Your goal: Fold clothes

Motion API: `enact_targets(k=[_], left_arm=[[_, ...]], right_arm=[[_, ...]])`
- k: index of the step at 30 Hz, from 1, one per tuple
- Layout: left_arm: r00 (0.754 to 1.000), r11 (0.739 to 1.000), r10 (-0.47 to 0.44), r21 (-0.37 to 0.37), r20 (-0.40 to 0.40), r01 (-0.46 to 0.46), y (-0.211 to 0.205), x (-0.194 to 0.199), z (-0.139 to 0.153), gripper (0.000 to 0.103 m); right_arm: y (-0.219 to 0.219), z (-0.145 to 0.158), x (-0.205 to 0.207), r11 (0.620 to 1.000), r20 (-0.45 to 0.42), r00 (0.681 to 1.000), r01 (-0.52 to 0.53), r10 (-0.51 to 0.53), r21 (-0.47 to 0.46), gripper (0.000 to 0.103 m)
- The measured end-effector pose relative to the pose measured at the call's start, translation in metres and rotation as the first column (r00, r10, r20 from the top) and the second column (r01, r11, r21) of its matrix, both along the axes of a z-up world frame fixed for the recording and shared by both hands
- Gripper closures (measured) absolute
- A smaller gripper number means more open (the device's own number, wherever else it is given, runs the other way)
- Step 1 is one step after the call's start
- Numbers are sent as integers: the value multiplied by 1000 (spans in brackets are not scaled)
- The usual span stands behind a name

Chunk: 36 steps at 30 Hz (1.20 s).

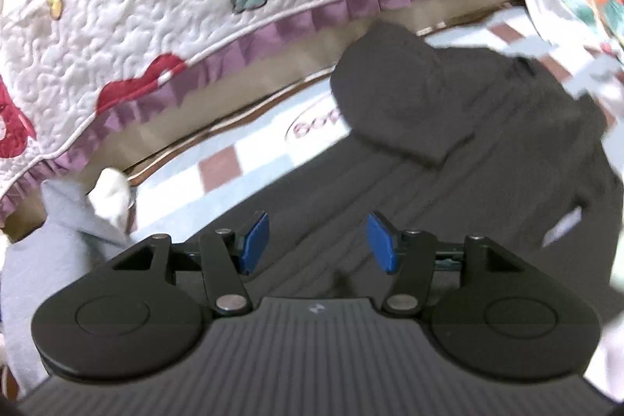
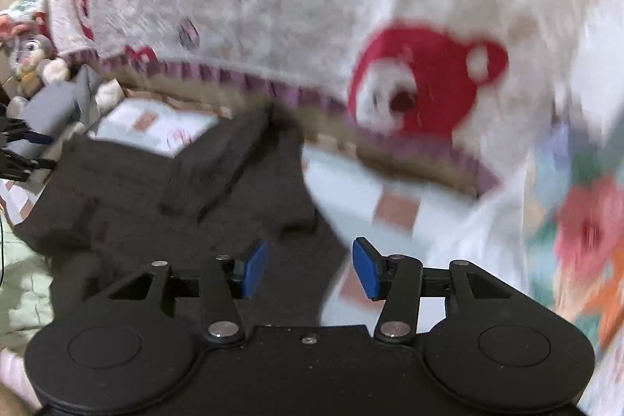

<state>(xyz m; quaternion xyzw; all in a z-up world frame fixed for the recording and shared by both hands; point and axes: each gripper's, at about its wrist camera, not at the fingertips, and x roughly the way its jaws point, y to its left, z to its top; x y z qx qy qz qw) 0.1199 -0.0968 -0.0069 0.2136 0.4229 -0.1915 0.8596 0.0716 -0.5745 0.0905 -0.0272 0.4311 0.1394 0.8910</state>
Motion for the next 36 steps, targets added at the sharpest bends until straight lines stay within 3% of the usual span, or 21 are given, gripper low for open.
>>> enact_targets(k=[2,4,5,6,8,10,13,16,18,20,22,24,31,34,35,36], left_arm=[[998,999,34,4,-51,-34,-21,5,1,48],[996,1000,20,8,-92,-19,-39,2,9,48],[996,1000,-3,14,-86,4,-49,2,14,48],[997,999,-29,26,-68,31,-59,2,16,48],[997,997,-71,37,-21,72,-76,6,15,47],[996,996,-85,19,6,85,-94,20,6,47],[997,996,-78,-49,7,78,-117,46,-15,47],[997,996,-71,-54,4,71,-143,68,-40,47],[999,997,-37,-73,-17,36,-158,82,-56,47],[998,995,-16,-96,-67,10,-165,94,-68,47],[994,995,-13,-97,-104,2,-173,103,-79,47],[992,997,-14,-81,-123,4,-180,108,-88,47],[997,998,-13,-61,-72,9,-208,145,-114,40],[997,997,3,-71,-78,-8,-212,161,-134,27],[995,996,13,-85,-101,-22,-210,167,-140,26],[992,994,22,-100,-124,-35,-208,173,-145,37]], right_arm=[[0,-14,5,998,73,997,6,-11,65,49],[-1,-45,15,987,63,997,37,-47,156,62],[-3,-61,20,980,35,998,50,-57,192,84],[-1,-74,23,984,-2,998,55,-55,171,99],[0,-92,26,984,-33,997,76,-71,160,99],[-4,-101,28,967,-31,995,102,-98,234,99],[10,-114,27,966,66,984,151,-168,210,92],[26,-140,40,967,80,979,171,-189,186,91],[29,-161,49,967,76,974,200,-214,159,74],[21,-185,54,946,46,963,251,-266,207,74],[6,-208,52,906,1,961,259,-276,335,72],[0,-226,56,892,-47,973,226,-226,391,72],[14,-232,57,912,22,999,16,-27,410,67],[13,-238,54,910,-7,1000,3,0,414,63],[12,-240,54,904,-20,1000,3,6,427,62],[10,-242,53,898,-33,999,4,12,439,62]])
